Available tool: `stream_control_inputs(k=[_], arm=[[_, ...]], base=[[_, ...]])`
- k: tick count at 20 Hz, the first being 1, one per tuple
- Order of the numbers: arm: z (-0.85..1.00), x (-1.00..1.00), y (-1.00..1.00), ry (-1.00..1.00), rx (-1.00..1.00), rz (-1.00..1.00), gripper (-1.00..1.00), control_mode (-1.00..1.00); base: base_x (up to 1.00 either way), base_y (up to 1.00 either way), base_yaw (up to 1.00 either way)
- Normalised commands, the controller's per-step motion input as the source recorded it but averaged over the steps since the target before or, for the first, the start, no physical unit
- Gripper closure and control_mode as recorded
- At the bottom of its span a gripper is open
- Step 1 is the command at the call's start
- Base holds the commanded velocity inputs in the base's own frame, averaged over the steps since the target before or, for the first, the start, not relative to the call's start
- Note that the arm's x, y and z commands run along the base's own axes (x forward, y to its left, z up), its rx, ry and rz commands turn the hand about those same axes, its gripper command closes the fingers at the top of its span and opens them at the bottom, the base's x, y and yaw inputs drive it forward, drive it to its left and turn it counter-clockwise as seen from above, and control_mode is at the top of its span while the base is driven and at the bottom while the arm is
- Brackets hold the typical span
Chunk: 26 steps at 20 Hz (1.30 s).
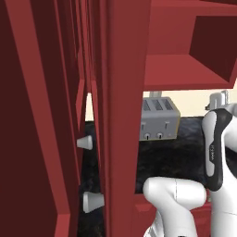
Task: Move the cutting board and knife to the sink. Then move spray from the cabinet to the counter.
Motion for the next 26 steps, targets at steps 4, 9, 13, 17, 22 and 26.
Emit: stream_control_inputs(k=[4, 9, 13, 17, 22, 26], arm=[[0.23, -0.02, 0.18, 0.0, 0.0, 0.0, -1.0, -1.0], [0.39, -0.15, 0.19, -0.01, 0.0, 0.0, -1.0, -1.0], [0.55, -0.03, 0.28, -0.02, 0.0, -0.02, -1.0, -1.0], [0.52, 0.0, 0.42, -0.01, 0.0, -0.11, -1.0, -1.0], [0.51, 0.0, 0.27, 0.0, 0.0, 0.0, -1.0, -1.0], [0.32, 0.0, 0.07, 0.0, -0.01, 0.1, -1.0, -1.0]], base=[[0.0, 0.0, 0.0], [0.0, 0.0, 0.0], [0.0, 0.0, 0.0], [0.0, 0.0, 0.0], [0.0, 0.0, 0.0], [0.0, 0.0, 0.0]])
